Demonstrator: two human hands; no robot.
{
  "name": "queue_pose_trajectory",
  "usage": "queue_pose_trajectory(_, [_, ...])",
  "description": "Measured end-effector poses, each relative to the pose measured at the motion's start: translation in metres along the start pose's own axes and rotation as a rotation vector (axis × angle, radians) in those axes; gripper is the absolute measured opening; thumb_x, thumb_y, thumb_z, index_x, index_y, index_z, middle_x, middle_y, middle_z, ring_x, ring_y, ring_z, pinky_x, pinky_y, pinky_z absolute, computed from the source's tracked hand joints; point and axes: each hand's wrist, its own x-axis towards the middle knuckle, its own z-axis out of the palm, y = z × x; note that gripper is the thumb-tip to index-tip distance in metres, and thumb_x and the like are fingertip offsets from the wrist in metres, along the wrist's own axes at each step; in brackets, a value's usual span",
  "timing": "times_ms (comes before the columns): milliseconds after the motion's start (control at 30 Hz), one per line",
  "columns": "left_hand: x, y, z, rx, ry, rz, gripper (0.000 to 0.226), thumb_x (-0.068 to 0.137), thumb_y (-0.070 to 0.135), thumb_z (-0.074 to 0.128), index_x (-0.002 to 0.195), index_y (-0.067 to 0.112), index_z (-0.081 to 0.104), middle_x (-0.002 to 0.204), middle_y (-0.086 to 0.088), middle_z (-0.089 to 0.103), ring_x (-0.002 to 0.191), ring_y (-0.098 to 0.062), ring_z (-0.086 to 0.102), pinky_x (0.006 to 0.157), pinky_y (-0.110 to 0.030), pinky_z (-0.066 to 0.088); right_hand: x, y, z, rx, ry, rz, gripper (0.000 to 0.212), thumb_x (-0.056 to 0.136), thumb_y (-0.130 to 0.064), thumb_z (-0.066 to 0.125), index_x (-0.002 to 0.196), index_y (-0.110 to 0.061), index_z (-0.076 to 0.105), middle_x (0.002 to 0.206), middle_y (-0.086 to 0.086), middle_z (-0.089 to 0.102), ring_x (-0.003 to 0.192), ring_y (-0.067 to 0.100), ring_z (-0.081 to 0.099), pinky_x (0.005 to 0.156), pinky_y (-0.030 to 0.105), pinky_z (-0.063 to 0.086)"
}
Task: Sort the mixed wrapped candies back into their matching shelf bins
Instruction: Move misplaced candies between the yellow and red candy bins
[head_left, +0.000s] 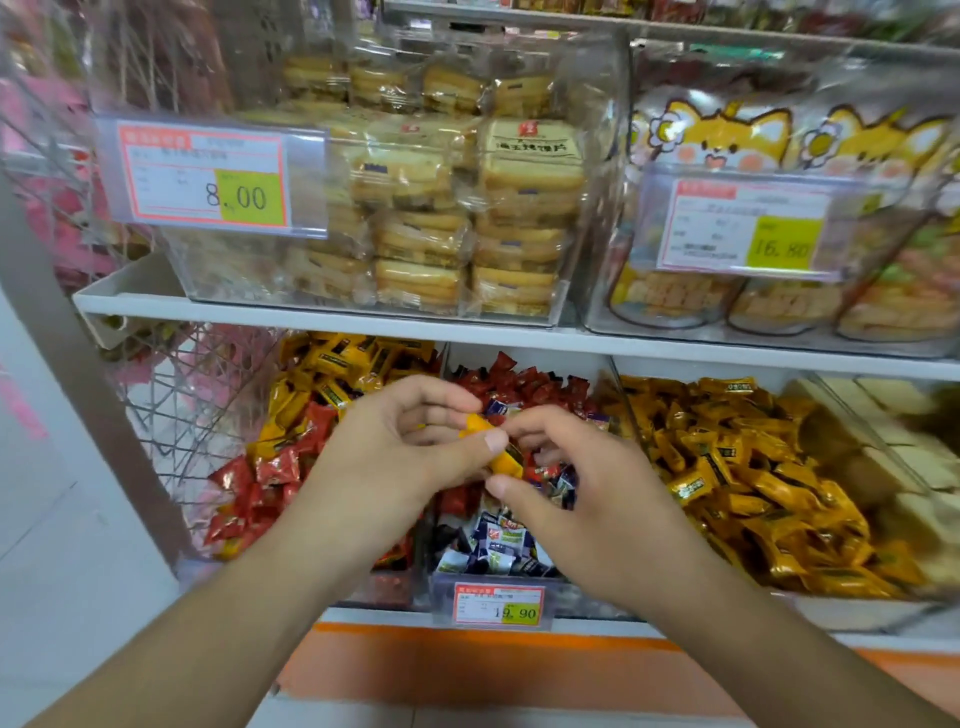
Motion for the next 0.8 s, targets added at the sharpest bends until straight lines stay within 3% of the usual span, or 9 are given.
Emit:
queue_pose_trajectory(67, [-0.003, -0.001, 0.015, 0.05, -0.019, 0.009, 0.033, 0.071, 0.02, 0.09, 0.098, 0.014, 0.073, 0.088, 0.001, 0.073, 0.084, -0.016, 0.072, 0.077, -0.026, 0.059, -0.007, 0.002, -0.006, -0.01, 0.063, -0.015, 0.018, 0.094, -0.035, 0.072, 0.11, -0.037, 0.064, 0.101, -0.024, 0.066, 0.105, -0.001, 0.06, 0.085, 0.015, 0.046])
queue_pose_trajectory(167, [-0.006, 0.002, 0.028, 0.163, -0.029, 0.018, 0.038, 0.071, 0.026, 0.09, 0.104, 0.02, 0.071, 0.098, 0.002, 0.075, 0.092, -0.011, 0.073, 0.084, -0.028, 0.058, -0.018, 0.015, -0.026, -0.049, 0.114, 0.048, 0.009, 0.095, -0.03, 0.072, 0.1, -0.034, 0.065, 0.089, -0.021, 0.064, 0.09, 0.002, 0.06, 0.071, 0.019, 0.046])
queue_pose_trajectory(300, [-0.007, 0.005, 0.025, 0.288, 0.014, 0.037, 0.03, 0.081, 0.031, 0.084, 0.106, 0.026, 0.07, 0.102, 0.008, 0.074, 0.096, -0.002, 0.071, 0.08, -0.023, 0.054, -0.024, 0.056, -0.061, -0.281, 0.265, 0.219, 0.016, 0.096, -0.034, 0.07, 0.11, -0.027, 0.066, 0.092, -0.016, 0.065, 0.077, 0.011, 0.064, 0.067, 0.035, 0.055])
queue_pose_trajectory(367, [-0.004, 0.002, 0.015, 0.375, 0.061, 0.076, 0.02, 0.086, 0.031, 0.08, 0.103, 0.03, 0.069, 0.1, 0.012, 0.073, 0.097, 0.0, 0.068, 0.084, -0.023, 0.052, -0.021, 0.072, -0.076, -0.41, 0.297, 0.328, 0.032, 0.096, -0.035, 0.069, 0.125, -0.022, 0.065, 0.106, -0.003, 0.07, 0.092, 0.02, 0.066, 0.075, 0.04, 0.059])
queue_pose_trajectory(433, [0.002, -0.003, 0.001, 0.438, 0.121, 0.088, 0.012, 0.092, 0.028, 0.075, 0.1, 0.034, 0.069, 0.097, 0.018, 0.071, 0.097, 0.0, 0.067, 0.09, -0.031, 0.053, -0.015, 0.08, -0.084, -0.5, 0.264, 0.412, 0.05, 0.095, -0.034, 0.07, 0.141, -0.017, 0.059, 0.125, 0.01, 0.067, 0.118, 0.031, 0.059, 0.094, 0.043, 0.053])
queue_pose_trajectory(567, [0.02, -0.021, -0.035, 0.607, 0.241, 0.101, 0.014, 0.095, 0.023, 0.07, 0.099, 0.035, 0.064, 0.091, 0.021, 0.068, 0.094, -0.008, 0.066, 0.089, -0.044, 0.057, -0.004, 0.072, -0.071, -0.456, 0.161, 0.389, 0.055, 0.097, -0.03, 0.066, 0.148, -0.019, 0.052, 0.141, 0.01, 0.058, 0.138, 0.031, 0.045, 0.11, 0.041, 0.044])
queue_pose_trajectory(667, [0.035, -0.034, -0.052, 0.757, 0.316, 0.107, 0.02, 0.092, 0.017, 0.072, 0.1, 0.034, 0.063, 0.089, 0.013, 0.068, 0.089, -0.01, 0.067, 0.082, -0.035, 0.057, -0.003, 0.065, -0.051, -0.38, 0.088, 0.242, 0.051, 0.096, -0.032, 0.066, 0.146, -0.025, 0.055, 0.145, -0.002, 0.056, 0.14, 0.021, 0.045, 0.113, 0.033, 0.04])
queue_pose_trajectory(733, [0.043, -0.042, -0.056, 0.878, 0.34, 0.121, 0.021, 0.09, 0.02, 0.074, 0.108, 0.026, 0.067, 0.091, 0.01, 0.068, 0.087, -0.009, 0.065, 0.074, -0.021, 0.049, -0.004, 0.065, -0.042, -0.364, 0.052, 0.178, 0.049, 0.096, -0.029, 0.067, 0.144, -0.025, 0.057, 0.144, -0.004, 0.058, 0.138, 0.017, 0.047, 0.113, 0.027, 0.036])
queue_pose_trajectory(800, [0.05, -0.047, -0.055, 0.982, 0.327, 0.127, 0.031, 0.091, 0.027, 0.076, 0.12, 0.02, 0.068, 0.1, 0.006, 0.067, 0.088, -0.009, 0.062, 0.071, -0.019, 0.043, -0.005, 0.068, -0.036, -0.381, 0.019, 0.149, 0.049, 0.096, -0.026, 0.068, 0.143, -0.023, 0.058, 0.142, -0.003, 0.06, 0.14, 0.017, 0.045, 0.113, 0.027, 0.033])
